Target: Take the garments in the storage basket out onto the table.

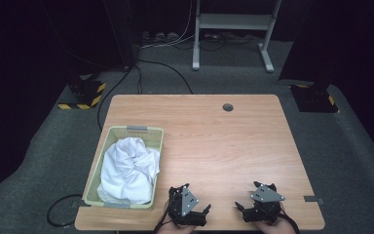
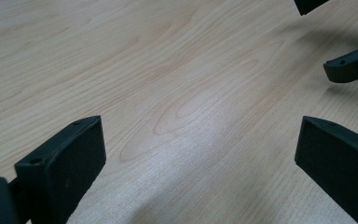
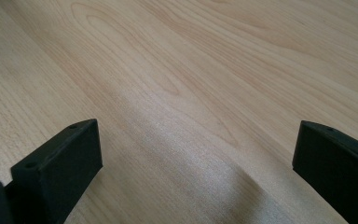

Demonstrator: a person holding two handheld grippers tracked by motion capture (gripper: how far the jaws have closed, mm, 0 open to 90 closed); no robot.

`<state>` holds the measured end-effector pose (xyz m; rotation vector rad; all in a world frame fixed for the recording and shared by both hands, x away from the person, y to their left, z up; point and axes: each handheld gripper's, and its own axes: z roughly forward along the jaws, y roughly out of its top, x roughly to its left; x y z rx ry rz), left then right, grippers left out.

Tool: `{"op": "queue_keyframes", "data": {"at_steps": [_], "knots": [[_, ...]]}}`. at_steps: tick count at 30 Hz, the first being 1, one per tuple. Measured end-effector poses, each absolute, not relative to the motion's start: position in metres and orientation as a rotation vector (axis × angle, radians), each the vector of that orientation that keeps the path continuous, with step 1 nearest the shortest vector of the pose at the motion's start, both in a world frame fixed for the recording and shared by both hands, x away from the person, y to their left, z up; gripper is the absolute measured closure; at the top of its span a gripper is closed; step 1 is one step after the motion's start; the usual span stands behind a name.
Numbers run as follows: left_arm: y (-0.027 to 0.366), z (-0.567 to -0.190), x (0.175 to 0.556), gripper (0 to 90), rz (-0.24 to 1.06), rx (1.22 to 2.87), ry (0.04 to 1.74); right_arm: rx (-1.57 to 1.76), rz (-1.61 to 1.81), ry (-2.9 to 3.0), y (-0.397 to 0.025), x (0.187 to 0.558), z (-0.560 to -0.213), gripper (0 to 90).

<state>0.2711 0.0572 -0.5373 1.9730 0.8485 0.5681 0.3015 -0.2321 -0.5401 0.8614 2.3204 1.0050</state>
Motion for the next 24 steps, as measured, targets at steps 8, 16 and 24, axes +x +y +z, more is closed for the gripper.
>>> {"op": "queue_keyframes", "data": {"at_steps": [8,16,24], "knots": [[0.0548,-0.5375,0.2718,2.3,0.561,2.004,0.832,0.824,0.979,2.333,-0.2291,0.2999,-0.5409,0.7],[0.0552,-0.5376,0.273,2.2,0.541,2.01,0.833,0.818,0.983,2.328,-0.2293,0.2992,-0.5407,0.8],[0.0562,-0.5377,0.2734,2.4,0.512,2.011,0.834,0.816,0.988,2.333,-0.2295,0.2996,-0.5407,0.8]]}}
